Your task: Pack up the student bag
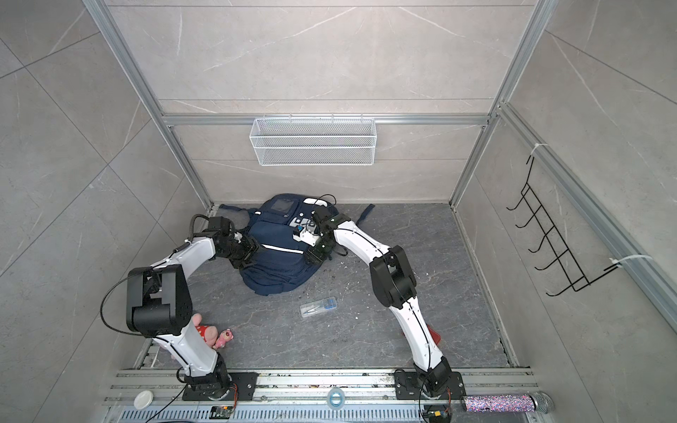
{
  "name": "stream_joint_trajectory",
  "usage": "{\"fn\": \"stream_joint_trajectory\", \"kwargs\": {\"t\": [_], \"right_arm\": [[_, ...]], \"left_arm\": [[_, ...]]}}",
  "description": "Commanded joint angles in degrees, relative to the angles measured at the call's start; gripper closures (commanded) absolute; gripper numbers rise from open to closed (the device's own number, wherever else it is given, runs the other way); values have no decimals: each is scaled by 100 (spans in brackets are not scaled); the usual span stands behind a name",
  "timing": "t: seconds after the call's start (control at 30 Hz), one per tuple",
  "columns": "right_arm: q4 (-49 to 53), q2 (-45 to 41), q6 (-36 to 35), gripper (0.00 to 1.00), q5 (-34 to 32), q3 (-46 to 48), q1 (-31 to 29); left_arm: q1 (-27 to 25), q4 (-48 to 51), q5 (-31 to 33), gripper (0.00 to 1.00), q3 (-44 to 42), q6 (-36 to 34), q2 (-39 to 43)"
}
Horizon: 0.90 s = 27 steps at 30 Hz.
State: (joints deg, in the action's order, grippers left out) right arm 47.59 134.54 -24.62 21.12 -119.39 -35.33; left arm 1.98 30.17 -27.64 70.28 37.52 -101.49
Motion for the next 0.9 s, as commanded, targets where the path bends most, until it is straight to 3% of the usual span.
{"fn": "stream_joint_trajectory", "kwargs": {"t": [0.0,0.07,0.13,0.43,0.63,0.87], "right_arm": [[-512,-470,-9,21,-82,215,60],[-666,-599,9,15,19,400,131],[-721,-573,46,14,183,395,198],[272,329,-64,22,1021,-1025,238],[379,415,-29,28,1154,-973,237],[-169,-153,283,8,1524,-76,402]], "left_arm": [[-40,519,-71,31,147,-336,34],[-40,537,-76,31,179,-360,39],[-40,526,-107,31,165,-342,33],[-40,651,-170,31,236,-418,42],[-40,988,-92,32,587,-703,-52],[-40,985,-132,31,642,-734,-138]]}}
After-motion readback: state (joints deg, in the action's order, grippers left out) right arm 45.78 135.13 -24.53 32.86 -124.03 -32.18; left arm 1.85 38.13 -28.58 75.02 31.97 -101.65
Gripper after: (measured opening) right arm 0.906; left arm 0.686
